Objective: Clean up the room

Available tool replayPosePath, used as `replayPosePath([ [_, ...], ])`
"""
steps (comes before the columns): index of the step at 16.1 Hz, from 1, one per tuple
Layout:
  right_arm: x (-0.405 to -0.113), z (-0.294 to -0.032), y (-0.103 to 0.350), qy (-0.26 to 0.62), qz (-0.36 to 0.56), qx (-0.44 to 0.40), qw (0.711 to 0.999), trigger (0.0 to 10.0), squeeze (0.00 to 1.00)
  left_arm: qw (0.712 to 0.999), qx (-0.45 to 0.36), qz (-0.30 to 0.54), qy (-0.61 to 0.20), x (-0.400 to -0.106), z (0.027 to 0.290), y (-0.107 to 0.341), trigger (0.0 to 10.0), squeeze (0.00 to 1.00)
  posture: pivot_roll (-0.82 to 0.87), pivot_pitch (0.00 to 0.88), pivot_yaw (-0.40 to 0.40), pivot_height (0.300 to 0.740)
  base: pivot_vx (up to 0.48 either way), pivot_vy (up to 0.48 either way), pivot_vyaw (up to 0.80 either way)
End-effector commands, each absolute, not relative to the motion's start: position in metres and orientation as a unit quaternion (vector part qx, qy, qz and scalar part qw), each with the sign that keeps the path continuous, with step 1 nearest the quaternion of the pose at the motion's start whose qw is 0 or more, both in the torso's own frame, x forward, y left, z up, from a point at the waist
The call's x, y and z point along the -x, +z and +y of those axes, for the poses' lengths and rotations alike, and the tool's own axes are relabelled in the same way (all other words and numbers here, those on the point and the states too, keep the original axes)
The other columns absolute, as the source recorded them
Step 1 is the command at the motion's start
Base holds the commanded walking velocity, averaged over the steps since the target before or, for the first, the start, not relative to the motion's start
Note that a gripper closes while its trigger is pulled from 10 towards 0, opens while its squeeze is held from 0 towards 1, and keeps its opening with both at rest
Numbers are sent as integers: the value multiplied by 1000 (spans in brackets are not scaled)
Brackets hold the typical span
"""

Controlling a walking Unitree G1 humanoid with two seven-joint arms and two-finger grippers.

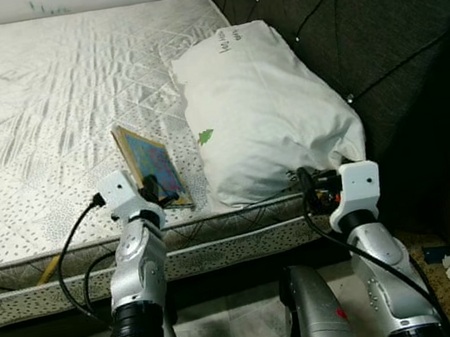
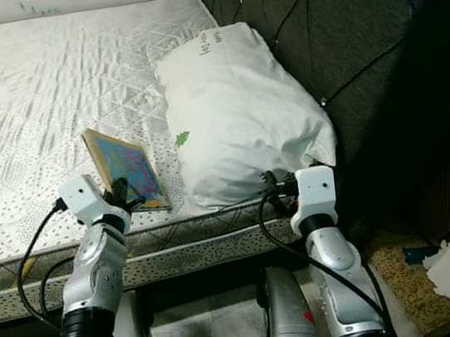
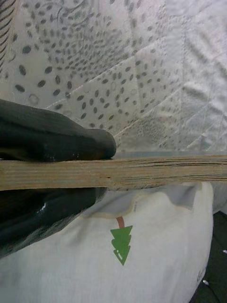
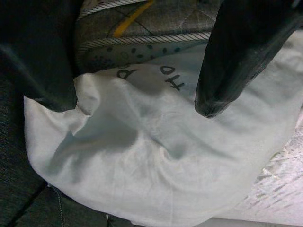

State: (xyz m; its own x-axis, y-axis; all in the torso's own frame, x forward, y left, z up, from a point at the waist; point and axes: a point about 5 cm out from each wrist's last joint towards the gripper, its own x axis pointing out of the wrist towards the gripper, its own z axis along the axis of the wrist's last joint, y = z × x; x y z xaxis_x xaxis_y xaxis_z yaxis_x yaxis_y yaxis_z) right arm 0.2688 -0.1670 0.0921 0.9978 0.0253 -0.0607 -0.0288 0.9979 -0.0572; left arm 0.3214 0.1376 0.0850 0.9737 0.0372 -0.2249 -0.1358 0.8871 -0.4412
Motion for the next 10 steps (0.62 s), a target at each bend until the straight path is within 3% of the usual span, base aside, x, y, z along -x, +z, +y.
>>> replayPosePath([
  [1, -269, -171, 99, 12, 20, 32, 999, 10000, 0, 955, 257, 145, 18, -321, 128, 80, 10000, 0, -69, 32, -51, 537, 0, 0, 0],
  [6, -267, -164, 117, 44, 10, 5, 999, 10000, 0, 930, 292, 220, -29, -320, 117, 70, 10000, 0, -79, 29, -49, 537, 0, 0, 0],
  [10, -262, -175, 115, 36, 23, 12, 999, 10000, 0, 915, 298, 265, -63, -325, 117, 68, 10000, 0, -91, 28, -43, 537, 0, 0, 0],
])
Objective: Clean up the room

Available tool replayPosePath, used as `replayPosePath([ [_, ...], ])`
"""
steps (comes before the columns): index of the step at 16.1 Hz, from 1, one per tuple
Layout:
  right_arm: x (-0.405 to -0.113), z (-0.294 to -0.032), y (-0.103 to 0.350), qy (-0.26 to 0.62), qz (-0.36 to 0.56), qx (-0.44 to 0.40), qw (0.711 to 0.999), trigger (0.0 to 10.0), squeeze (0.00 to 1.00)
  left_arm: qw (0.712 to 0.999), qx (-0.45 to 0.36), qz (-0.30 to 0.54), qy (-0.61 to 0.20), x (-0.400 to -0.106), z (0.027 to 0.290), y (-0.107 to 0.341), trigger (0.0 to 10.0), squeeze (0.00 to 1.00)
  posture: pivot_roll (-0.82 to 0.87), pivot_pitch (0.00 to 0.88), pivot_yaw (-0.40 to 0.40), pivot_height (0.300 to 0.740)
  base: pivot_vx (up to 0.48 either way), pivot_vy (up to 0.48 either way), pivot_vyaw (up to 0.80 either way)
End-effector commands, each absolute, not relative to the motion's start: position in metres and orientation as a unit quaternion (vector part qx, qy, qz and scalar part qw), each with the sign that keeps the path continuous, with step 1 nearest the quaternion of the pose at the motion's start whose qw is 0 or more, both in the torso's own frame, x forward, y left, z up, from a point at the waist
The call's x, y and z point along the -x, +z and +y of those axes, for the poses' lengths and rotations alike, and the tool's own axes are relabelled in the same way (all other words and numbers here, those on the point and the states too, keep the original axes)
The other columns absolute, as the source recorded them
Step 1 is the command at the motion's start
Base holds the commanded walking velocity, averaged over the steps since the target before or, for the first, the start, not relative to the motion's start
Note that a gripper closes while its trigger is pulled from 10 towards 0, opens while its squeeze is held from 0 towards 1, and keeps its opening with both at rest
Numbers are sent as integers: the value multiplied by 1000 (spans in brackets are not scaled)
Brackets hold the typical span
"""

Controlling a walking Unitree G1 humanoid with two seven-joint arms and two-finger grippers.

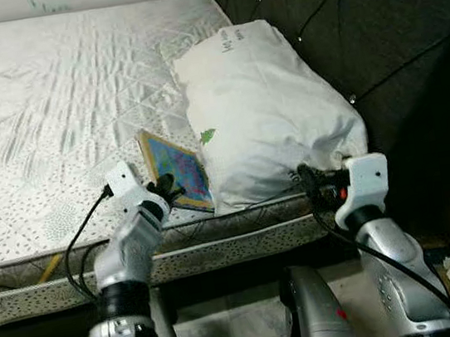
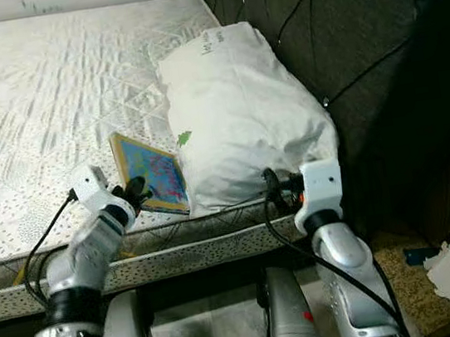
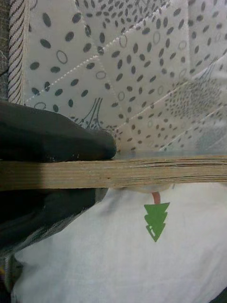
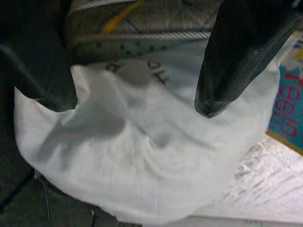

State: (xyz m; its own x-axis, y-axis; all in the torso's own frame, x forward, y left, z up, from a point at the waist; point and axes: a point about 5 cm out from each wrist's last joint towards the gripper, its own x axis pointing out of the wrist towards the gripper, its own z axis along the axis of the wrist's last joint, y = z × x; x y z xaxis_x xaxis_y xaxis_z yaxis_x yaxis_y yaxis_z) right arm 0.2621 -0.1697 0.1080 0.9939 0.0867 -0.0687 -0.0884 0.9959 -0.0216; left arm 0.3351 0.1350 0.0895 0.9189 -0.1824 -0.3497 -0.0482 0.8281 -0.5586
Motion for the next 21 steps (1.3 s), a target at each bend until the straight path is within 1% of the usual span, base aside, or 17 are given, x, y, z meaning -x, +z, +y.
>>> replayPosePath([
  [1, -262, -176, 115, 35, 24, 13, 999, 10000, 0, 912, 300, 272, -68, -325, 118, 67, 10000, 0, -91, 28, -43, 537, 0, 0, 0],
  [2, -262, -176, 116, 35, 24, 13, 999, 10000, 0, 910, 302, 276, -70, -326, 119, 66, 10000, 0, -93, 27, -42, 537, 0, 0, 0],
  [4, -262, -179, 117, 31, 26, 18, 999, 10000, 0, 908, 292, 292, -63, -327, 134, 60, 10000, 0, -96, 29, -42, 537, 0, 0, 0],
  [5, -261, -180, 117, 30, 27, 19, 999, 10000, 0, 909, 290, 295, -52, -328, 143, 58, 10000, 424, -96, 29, -42, 537, 0, 0, 0],
  [6, -261, -181, 116, 30, 28, 20, 999, 10000, 0, 909, 289, 296, -47, -328, 149, 56, 10000, 537, -96, 29, -42, 537, 0, 0, 0],
  [7, -261, -182, 116, 29, 28, 22, 999, 10000, 0, 911, 285, 296, -47, -329, 153, 56, 10000, 1000, -97, 28, -44, 537, 0, 0, 0],
  [10, -262, -184, 116, 26, 30, 26, 999, 10000, 0, 919, 271, 285, -20, -336, 175, 58, 10000, 1000, -100, 25, -46, 537, 0, 0, 0],
  [11, -262, -184, 116, 26, 30, 28, 999, 10000, 0, 923, 268, 275, -1, -341, 187, 62, 10000, 1000, -101, 24, -46, 537, 0, 0, 0],
  [15, -263, -183, 116, 27, 28, 31, 999, 10000, 0, 932, 255, 255, 36, -347, 212, 70, 10000, 1000, -102, 20, -49, 537, 0, 0, 0],
  [21, -265, -181, 116, 31, 26, 34, 999, 10000, 0, 954, 183, 210, 110, -352, 253, 85, 10000, 1000, -99, 10, -54, 537, 0, 0, 0],
])
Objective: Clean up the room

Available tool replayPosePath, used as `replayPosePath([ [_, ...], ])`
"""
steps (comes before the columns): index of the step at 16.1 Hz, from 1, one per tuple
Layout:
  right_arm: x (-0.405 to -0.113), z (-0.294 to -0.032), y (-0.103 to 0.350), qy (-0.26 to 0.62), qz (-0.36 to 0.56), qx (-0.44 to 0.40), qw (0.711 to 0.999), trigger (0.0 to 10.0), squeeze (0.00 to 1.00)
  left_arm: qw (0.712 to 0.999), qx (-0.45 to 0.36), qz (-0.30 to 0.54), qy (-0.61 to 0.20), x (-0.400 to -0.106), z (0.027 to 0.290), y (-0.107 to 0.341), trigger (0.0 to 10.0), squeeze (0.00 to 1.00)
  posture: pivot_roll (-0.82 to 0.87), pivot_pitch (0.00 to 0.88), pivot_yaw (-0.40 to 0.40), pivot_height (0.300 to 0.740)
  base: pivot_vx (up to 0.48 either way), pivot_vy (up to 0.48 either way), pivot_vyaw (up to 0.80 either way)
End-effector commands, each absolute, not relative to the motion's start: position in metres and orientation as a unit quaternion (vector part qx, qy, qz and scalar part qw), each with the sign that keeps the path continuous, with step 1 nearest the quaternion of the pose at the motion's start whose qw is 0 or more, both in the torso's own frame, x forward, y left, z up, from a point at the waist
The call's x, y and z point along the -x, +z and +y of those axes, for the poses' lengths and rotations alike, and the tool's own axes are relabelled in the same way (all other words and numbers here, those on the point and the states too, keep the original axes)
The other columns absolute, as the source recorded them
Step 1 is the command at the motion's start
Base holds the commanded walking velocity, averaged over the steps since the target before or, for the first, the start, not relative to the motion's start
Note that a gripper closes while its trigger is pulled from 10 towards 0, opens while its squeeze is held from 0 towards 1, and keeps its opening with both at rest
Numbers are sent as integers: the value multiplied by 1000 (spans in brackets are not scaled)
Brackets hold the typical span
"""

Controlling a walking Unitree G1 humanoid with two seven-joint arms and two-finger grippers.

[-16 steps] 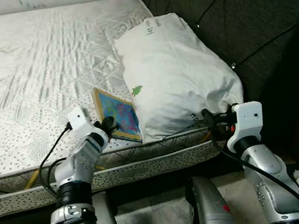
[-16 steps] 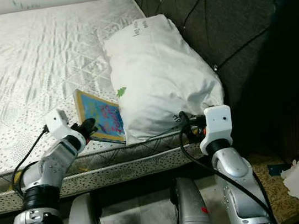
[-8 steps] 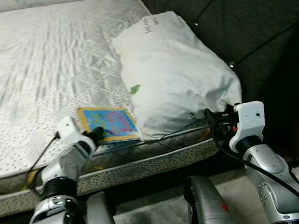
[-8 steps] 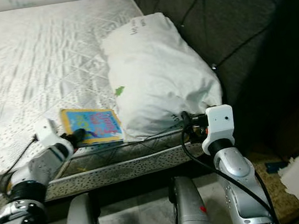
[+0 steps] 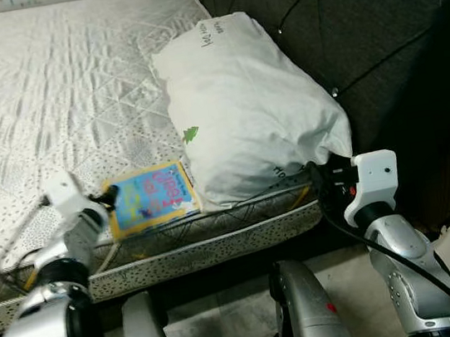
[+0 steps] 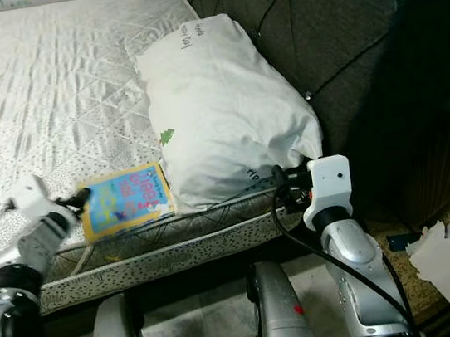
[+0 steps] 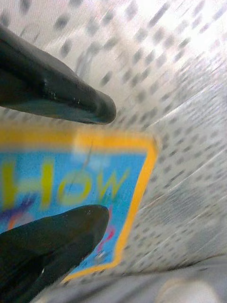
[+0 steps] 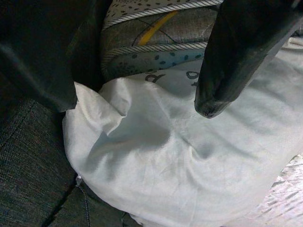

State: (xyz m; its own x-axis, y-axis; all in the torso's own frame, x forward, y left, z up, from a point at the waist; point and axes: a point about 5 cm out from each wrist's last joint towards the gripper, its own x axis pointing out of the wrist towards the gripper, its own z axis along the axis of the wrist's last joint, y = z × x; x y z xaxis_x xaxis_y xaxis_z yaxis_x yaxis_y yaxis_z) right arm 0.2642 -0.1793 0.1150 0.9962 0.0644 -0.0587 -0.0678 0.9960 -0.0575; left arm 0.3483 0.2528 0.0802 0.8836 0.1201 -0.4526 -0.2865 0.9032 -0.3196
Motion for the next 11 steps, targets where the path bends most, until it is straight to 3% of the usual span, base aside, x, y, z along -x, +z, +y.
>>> replayPosePath([
  [1, -265, -180, 115, 31, 26, 34, 999, 10000, 0, 956, 172, 210, 112, -352, 255, 86, 10000, 1000, -99, 8, -53, 537, 0, 0, 0],
  [4, -266, -180, 115, 31, 26, 36, 999, 10000, 0, 960, 154, 187, 140, -352, 262, 90, 10000, 1000, -101, 8, -52, 537, 0, 0, 0],
  [6, -266, -182, 112, 29, 29, 38, 998, 10000, 0, 968, 122, 172, 133, -357, 254, 93, 10000, 1000, -101, 8, -52, 537, 0, 0, 0],
  [11, -268, -174, 110, 35, 28, 34, 998, 10000, 0, 980, 99, 171, 15, -359, 174, 78, 10000, 1000, -86, 9, -47, 537, 0, 0, 0],
])
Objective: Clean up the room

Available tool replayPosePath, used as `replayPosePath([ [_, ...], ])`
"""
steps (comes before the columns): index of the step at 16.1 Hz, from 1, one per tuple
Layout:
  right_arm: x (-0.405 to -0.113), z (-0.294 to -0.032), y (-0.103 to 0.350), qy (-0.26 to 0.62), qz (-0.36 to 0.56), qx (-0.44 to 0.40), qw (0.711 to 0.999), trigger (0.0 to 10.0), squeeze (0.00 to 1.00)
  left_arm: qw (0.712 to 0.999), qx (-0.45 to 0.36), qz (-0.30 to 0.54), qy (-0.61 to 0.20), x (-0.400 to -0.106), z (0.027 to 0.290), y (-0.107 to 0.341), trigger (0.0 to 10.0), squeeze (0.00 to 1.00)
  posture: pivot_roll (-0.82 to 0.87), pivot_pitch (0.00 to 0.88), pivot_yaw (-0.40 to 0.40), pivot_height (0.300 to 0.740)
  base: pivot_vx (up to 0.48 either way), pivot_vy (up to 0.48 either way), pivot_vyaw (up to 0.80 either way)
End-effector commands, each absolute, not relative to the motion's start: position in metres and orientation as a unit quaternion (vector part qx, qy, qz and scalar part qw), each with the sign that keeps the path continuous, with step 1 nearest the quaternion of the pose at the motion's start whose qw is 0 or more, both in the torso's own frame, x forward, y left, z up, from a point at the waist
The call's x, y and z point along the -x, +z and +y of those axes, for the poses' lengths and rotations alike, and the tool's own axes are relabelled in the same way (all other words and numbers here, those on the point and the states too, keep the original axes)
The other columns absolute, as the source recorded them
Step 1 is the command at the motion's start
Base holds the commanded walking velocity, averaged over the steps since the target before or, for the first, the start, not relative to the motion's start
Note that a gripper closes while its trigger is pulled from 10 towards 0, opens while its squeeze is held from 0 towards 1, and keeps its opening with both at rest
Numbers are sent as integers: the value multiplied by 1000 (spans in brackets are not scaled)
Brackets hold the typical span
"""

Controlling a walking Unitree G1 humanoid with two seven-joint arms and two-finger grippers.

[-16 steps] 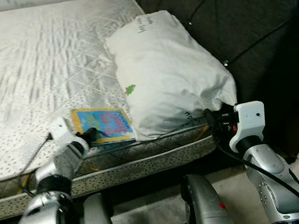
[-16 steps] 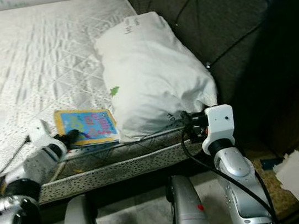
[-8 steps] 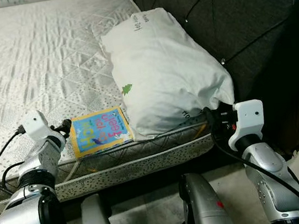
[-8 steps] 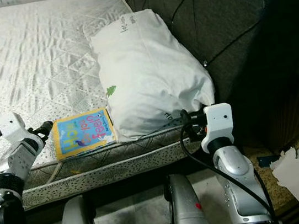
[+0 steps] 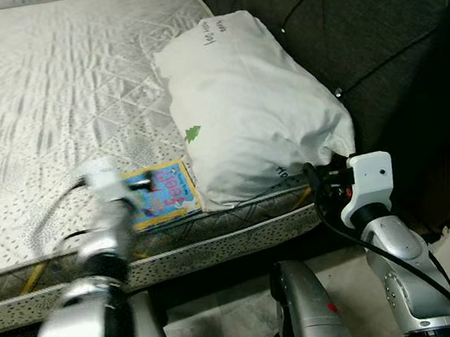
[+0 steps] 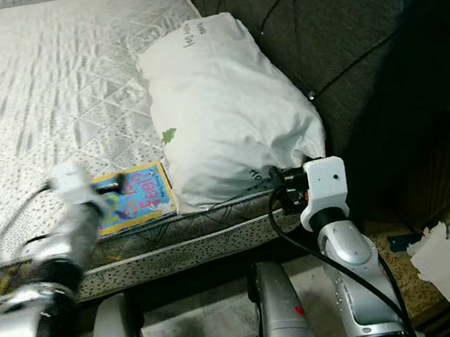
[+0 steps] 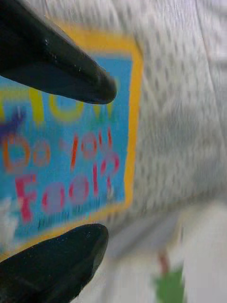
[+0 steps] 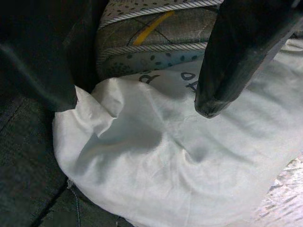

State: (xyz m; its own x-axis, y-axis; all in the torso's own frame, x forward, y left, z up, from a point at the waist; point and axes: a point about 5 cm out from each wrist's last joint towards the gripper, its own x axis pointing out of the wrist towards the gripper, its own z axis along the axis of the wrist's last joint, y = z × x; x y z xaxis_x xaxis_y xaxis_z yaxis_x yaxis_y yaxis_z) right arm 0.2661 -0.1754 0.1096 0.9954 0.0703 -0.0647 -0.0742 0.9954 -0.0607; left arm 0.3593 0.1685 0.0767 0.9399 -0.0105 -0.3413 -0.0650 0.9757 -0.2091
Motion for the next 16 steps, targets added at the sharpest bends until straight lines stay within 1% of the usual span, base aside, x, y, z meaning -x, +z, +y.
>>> replayPosePath([
  [1, -269, -173, 111, 37, 27, 33, 998, 10000, 0, 980, 93, 174, -8, -356, 158, 73, 10000, 1000, -85, 9, -47, 537, 0, 0, 0],
  [3, -270, -173, 111, 39, 26, 30, 998, 10000, 0, 979, 87, 176, -56, -347, 128, 66, 10000, 1000, -84, 10, -45, 537, 0, 0, 0],
  [4, -270, -172, 110, 39, 26, 29, 998, 10000, 0, 980, 75, 167, -71, -341, 118, 66, 10000, 1000, -82, 11, -44, 537, 0, 0, 0],
  [5, -269, -172, 110, 39, 27, 29, 998, 10000, 0, 983, 67, 158, -72, -337, 115, 67, 10000, 1000, -78, 12, -43, 537, 0, 0, 0],
  [7, -269, -171, 108, 42, 28, 29, 998, 10000, 0, 991, 37, 122, -47, -324, 118, 72, 10000, 1000, -72, 13, -44, 537, 0, 0, 0],
  [9, -271, -172, 107, 44, 31, 30, 998, 10000, 0, 993, 33, 112, -11, -301, 127, 72, 10000, 1000, -55, 19, -49, 537, 0, 0, 0],
  [10, -271, -173, 106, 44, 33, 32, 998, 10000, 0, 993, 33, 113, -4, -295, 128, 71, 10000, 1000, -51, 22, -51, 537, 0, 0, 0],
  [12, -274, -172, 106, 45, 34, 32, 998, 10000, 0, 990, 52, 132, -11, -285, 122, 68, 10000, 1000, -44, 27, -55, 537, 0, 0, 0],
  [13, -277, -168, 106, 51, 33, 31, 998, 10000, 0, 988, 48, 143, -38, -280, 112, 70, 10000, 1000, -43, 26, -55, 537, 0, 0, 0],
  [15, -278, -167, 107, 53, 32, 32, 998, 10000, 0, 984, 55, 167, -28, -274, 113, 65, 10000, 1000, -43, 26, -55, 537, 0, 0, 0],
  [16, -279, -167, 106, 53, 32, 33, 998, 10000, 0, 981, 63, 182, -12, -268, 119, 61, 10000, 1000, -40, 24, -51, 537, 0, 0, 0],
])
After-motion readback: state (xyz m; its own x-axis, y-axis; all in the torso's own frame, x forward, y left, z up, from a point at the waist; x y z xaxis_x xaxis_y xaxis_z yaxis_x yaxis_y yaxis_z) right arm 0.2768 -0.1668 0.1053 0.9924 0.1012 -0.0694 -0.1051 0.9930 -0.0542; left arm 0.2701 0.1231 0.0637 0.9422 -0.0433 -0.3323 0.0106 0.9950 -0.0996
